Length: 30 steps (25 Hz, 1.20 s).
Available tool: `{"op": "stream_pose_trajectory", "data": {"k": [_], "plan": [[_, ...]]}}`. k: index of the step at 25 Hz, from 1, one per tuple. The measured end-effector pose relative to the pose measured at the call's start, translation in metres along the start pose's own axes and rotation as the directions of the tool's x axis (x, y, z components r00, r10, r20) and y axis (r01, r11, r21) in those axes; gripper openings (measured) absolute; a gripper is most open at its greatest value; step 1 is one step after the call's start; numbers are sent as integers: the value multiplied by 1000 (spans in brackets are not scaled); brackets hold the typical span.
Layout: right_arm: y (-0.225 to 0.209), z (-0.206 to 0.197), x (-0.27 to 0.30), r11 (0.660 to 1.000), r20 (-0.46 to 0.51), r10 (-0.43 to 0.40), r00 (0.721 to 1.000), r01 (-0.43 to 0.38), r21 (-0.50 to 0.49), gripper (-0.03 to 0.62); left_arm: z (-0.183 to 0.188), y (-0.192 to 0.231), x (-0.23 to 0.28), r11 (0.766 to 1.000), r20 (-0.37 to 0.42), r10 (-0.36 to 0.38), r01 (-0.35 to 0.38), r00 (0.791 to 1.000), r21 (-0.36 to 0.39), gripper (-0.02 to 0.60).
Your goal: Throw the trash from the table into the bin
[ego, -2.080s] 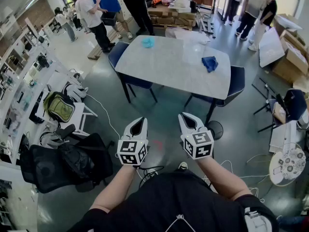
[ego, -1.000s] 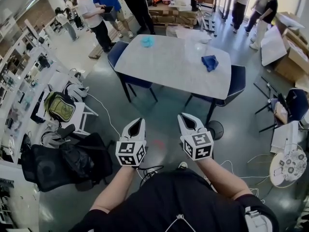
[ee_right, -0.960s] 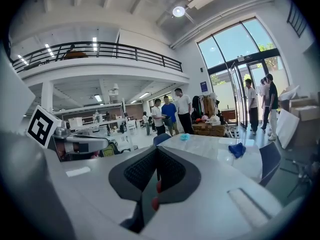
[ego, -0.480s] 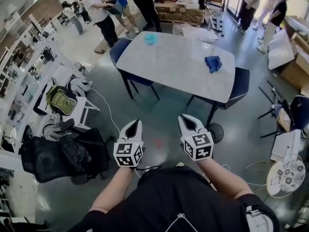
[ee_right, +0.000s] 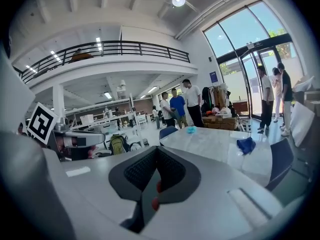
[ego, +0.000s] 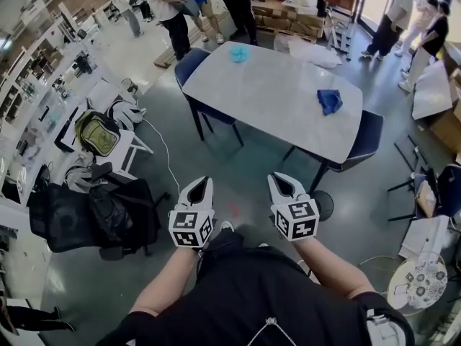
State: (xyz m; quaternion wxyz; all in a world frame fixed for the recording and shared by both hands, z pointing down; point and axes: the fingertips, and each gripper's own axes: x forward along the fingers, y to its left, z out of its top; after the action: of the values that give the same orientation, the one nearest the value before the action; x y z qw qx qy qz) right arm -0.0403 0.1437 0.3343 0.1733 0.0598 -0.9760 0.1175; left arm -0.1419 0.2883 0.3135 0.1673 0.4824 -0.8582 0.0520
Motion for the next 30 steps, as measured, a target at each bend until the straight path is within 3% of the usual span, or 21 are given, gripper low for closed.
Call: {"op": "stream_pose_trajectory", "data": {"k": [7, 14, 30], "plan": [[3, -4, 34, 1000, -48, 22, 999, -22, 4, 28, 1, 27, 27, 1000, -17, -3, 2, 1000, -10, 0], [-17, 6, 85, 1000, -93, -24, 995, 25, 13, 29, 15, 65, 88, 999, -16, -36, 36, 999, -24, 0], [-8, 111, 300, 996, -93, -91, 992, 93, 16, 29, 95, 228, 222, 988, 24, -152, 153, 988, -12, 0]]}}
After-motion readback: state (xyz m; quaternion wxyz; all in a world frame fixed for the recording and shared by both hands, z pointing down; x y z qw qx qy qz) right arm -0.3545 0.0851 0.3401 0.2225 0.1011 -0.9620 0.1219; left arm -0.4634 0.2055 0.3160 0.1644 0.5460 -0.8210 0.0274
